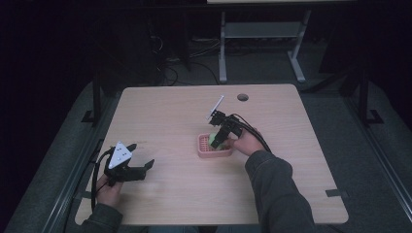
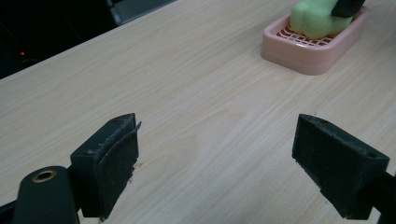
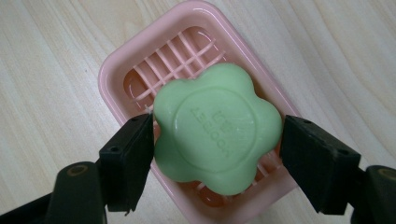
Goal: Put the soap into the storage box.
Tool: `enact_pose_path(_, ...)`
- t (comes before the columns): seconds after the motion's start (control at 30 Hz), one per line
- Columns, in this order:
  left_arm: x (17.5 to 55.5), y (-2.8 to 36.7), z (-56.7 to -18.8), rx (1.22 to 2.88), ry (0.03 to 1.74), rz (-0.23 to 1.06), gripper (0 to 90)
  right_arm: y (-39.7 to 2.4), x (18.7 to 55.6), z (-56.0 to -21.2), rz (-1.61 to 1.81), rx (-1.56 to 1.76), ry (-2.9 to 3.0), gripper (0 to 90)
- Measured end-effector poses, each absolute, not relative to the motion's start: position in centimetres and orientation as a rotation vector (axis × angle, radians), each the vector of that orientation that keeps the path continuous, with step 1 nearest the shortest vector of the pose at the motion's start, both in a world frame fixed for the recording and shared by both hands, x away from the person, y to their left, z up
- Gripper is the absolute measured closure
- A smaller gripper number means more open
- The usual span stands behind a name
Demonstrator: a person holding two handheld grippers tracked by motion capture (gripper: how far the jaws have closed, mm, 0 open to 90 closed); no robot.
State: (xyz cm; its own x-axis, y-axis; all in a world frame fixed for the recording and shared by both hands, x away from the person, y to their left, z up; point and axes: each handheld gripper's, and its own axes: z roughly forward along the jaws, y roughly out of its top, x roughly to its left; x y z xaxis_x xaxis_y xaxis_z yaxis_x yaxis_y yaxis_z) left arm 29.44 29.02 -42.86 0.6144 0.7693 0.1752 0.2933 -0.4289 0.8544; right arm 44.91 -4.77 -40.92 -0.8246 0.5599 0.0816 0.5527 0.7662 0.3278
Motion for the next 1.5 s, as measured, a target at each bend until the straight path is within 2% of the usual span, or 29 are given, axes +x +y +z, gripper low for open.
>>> enact_pose_path(0.67,29.3,28.9,-42.9,2.001,0.831,0.714,14.1,-6.7,43.5,-39.0,0.646,0.941,2.886,26.3)
enact_pose_path(1.5,29.4,28.9,-43.0,2.000,0.836,0.717,14.1,-9.3,42.6,-38.9,0.694,0.984,2.884,26.3)
